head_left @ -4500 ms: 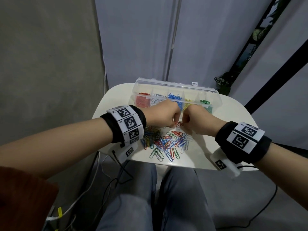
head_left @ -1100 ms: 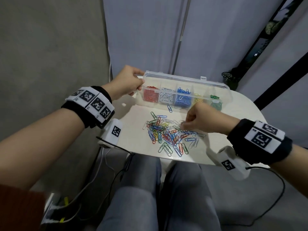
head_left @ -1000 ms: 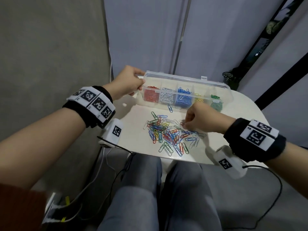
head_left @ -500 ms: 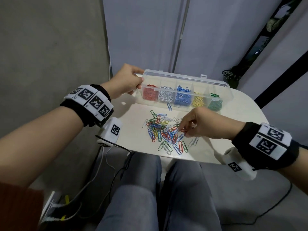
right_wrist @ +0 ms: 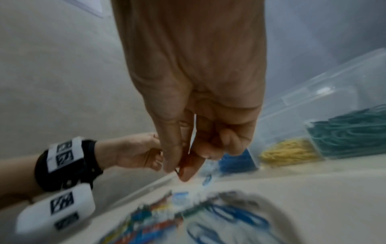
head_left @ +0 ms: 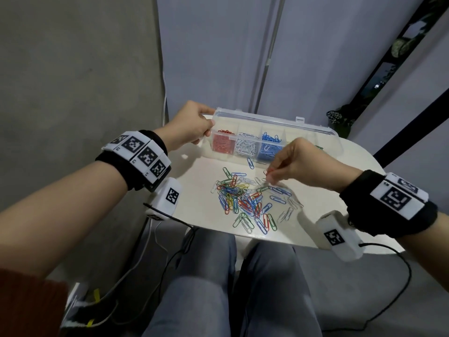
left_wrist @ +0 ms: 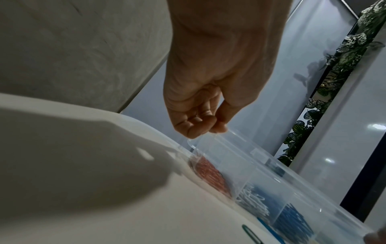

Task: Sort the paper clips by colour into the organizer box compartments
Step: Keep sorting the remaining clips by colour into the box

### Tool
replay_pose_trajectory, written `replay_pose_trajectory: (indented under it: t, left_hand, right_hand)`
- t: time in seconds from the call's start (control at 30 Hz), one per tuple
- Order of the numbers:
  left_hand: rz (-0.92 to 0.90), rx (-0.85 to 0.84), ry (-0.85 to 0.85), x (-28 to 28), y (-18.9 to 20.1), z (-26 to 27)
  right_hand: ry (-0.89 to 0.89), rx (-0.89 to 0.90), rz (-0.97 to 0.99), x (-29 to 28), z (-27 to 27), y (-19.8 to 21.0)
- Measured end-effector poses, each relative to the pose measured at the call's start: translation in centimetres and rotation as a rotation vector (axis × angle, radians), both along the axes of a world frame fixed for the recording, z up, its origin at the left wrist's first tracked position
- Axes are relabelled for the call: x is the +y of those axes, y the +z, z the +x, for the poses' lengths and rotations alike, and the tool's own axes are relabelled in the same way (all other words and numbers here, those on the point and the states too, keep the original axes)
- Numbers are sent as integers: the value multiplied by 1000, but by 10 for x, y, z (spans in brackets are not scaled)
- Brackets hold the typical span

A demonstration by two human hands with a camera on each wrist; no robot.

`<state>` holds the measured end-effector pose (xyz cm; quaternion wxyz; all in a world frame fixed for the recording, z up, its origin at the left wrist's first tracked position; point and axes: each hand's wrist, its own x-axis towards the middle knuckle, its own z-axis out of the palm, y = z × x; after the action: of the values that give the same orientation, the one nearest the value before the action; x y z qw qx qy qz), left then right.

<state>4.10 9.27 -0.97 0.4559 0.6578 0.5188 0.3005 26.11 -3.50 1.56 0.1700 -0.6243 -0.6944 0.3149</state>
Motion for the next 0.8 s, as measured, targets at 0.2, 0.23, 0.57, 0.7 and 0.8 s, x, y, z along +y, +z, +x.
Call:
replay_pose_trajectory:
  t: [0.2,0.23,0.57,0.7,0.8]
  left_hand:
    - [8,14,6,-3,2,1]
    - [10,17,6,-3,2,2]
    - [15,42,2,-3,6,1]
    - [14,30,-5,-1,3,0]
    - [12,18,-8,0,2,-1]
  right_hand:
    - [-170,181,178,44,-26,28]
    - [-190,170,213,54,-33,30]
    - [-203,-45,214,88,-53,34]
    - [-47,-121,165,35,-32,42]
    - [-10,-223,56,-3,-10,31]
